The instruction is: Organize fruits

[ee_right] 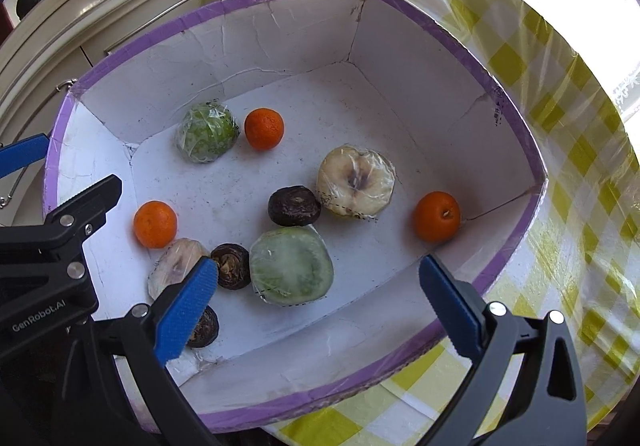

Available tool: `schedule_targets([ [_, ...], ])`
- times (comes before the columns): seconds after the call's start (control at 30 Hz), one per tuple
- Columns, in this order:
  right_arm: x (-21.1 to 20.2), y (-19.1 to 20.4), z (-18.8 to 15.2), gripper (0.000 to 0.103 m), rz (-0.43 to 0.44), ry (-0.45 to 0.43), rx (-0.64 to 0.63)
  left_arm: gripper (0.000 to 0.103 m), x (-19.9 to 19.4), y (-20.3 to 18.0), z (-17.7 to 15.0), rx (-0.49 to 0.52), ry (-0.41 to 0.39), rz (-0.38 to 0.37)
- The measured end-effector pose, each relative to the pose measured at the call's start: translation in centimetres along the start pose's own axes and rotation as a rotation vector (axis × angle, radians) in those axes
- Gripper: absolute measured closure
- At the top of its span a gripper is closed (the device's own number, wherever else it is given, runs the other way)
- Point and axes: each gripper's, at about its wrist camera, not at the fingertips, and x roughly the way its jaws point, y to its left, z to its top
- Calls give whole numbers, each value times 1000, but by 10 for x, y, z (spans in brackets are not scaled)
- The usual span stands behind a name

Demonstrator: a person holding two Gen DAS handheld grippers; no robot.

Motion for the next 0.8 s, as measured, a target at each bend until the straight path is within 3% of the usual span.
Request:
schedule_targets([
  [0.3, 8, -2, -2, 2, -40, 12, -25, 16, 3, 2, 4, -27, 19, 13],
  [0.8, 7, -5, -6, 2, -20, -3, -20, 16, -11, -6, 4, -17, -10, -9],
])
